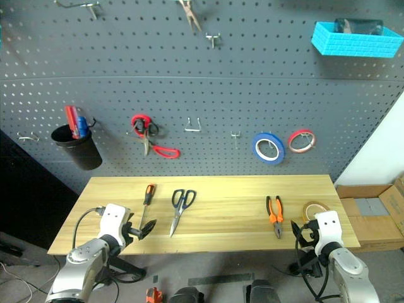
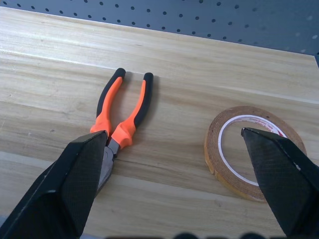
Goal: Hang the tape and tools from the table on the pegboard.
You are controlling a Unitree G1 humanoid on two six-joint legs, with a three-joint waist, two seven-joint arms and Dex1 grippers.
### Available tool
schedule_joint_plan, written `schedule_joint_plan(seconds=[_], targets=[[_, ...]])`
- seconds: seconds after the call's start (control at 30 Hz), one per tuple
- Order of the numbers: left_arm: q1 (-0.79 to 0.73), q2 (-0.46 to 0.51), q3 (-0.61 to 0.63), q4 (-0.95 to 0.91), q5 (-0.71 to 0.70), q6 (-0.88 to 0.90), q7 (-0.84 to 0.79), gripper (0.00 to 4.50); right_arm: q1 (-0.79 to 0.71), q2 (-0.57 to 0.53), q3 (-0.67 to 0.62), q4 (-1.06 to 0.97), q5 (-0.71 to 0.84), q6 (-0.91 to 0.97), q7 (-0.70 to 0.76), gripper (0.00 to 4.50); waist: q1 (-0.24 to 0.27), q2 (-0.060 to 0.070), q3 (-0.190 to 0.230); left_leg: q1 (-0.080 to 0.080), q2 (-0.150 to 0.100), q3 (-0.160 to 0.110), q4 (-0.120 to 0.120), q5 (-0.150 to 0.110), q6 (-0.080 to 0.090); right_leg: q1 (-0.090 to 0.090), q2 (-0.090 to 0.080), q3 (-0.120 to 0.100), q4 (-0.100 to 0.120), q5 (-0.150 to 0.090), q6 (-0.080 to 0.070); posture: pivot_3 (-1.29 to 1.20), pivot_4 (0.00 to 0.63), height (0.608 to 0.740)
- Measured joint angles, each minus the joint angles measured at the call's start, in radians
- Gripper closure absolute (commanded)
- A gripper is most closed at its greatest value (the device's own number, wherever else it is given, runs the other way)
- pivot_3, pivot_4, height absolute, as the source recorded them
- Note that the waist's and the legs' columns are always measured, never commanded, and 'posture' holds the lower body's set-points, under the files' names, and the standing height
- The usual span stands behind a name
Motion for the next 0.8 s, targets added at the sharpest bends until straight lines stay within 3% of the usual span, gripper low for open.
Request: schedule_joint_plan(seconds=[0.8], targets=[[0.012,0.002,0.0,-0.001,0.0,-0.006,0.006,0.06,-0.009,-0.017,-0.006,0.008,-0.001,0.0,0.004,0.0,0.0,0.0,0.0,0.0,0.0,0.0,0.0,0.0,0.0,0.0,0.0,0.0,0.0,0.0,0.0,0.02,0.098,0.74]])
